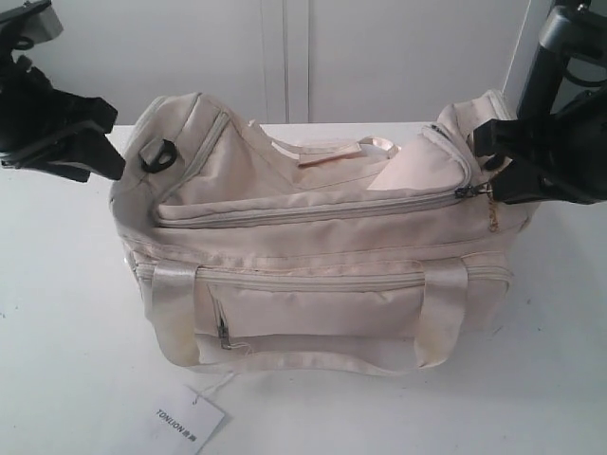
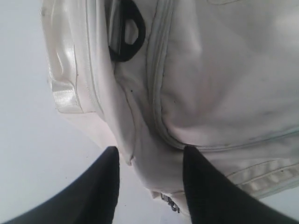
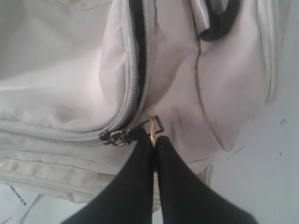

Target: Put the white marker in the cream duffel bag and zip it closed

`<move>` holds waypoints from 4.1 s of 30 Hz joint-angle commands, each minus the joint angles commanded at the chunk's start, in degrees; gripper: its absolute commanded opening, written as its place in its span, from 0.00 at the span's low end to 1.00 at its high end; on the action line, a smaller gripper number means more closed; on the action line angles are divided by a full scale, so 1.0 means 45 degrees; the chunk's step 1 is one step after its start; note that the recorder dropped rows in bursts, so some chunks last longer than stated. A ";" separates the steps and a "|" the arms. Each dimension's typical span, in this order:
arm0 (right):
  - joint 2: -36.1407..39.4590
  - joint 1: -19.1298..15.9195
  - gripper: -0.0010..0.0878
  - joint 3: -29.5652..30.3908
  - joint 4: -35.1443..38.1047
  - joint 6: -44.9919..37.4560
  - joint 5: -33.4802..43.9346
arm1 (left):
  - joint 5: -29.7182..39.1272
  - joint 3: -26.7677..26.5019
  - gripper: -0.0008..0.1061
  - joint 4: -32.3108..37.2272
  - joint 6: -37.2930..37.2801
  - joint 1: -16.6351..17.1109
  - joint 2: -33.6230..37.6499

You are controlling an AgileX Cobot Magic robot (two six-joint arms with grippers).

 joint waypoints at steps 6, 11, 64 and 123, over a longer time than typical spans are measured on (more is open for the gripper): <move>0.0000 0.0000 0.01 0.0000 0.0000 0.0000 0.0044 | 0.0074 0.0000 0.39 -0.2772 0.2557 -0.0029 -0.0369; 0.0000 0.0000 0.01 0.0000 0.0052 0.0000 0.0118 | 0.0428 0.0000 0.12 -0.5021 0.4463 -0.0029 -0.0369; 0.0000 0.0000 0.01 0.0000 0.0188 0.0019 0.0031 | -0.7186 0.0000 0.46 -0.2833 1.1520 -0.8249 0.3182; 0.0000 0.0000 0.01 0.0000 -0.0292 0.0019 -0.3239 | -0.7681 0.0000 0.01 -0.1984 1.1707 -0.8249 0.3888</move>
